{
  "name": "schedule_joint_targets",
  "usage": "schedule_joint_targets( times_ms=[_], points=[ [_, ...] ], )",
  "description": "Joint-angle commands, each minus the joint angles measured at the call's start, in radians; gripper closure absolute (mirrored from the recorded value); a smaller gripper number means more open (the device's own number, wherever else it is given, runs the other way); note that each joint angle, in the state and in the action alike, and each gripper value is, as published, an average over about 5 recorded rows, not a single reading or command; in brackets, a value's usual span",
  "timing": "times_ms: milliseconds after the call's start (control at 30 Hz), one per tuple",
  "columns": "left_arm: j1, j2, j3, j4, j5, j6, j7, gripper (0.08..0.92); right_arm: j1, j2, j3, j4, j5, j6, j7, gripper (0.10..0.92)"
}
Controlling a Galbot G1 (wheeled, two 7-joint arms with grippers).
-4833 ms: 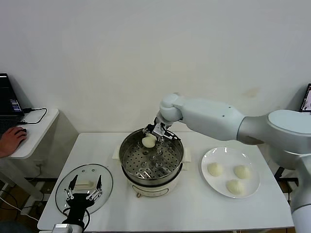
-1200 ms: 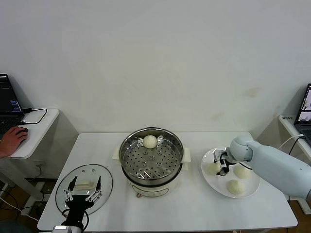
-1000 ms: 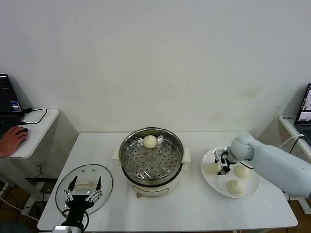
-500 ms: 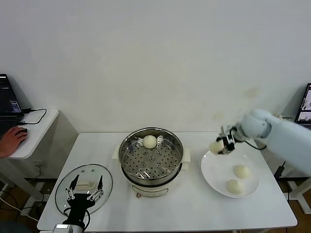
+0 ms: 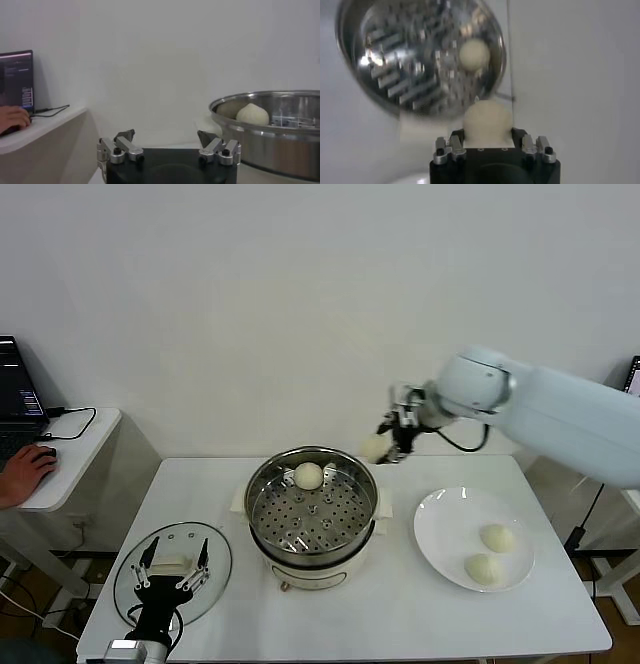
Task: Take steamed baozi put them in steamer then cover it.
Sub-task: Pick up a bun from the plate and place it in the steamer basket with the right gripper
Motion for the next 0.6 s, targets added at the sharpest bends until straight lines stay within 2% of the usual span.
schedule_joint_targets(
  times_ms=[33, 233, 600],
  points=[
    [0.001, -0.001, -0.003, -0.002, 0.001, -0.002, 0.000, 0.177, -0.032, 0.314, -0.055, -0.096, 0.151, -0.096, 0.091, 0.433],
    [-0.001, -0.005, -0.010, -0.005, 0.000, -0.006, 0.000, 0.177, -0.098, 0.401, -0.060, -0.168, 0.132, -0.097, 0.115, 0.431],
    [0.002, -0.005, -0.017, -0.005, -0.005, -0.015, 0.000, 0.177, -0.162, 0.469, -0.060, -0.275, 0.078, -0.097, 0.124, 0.431]
  ],
)
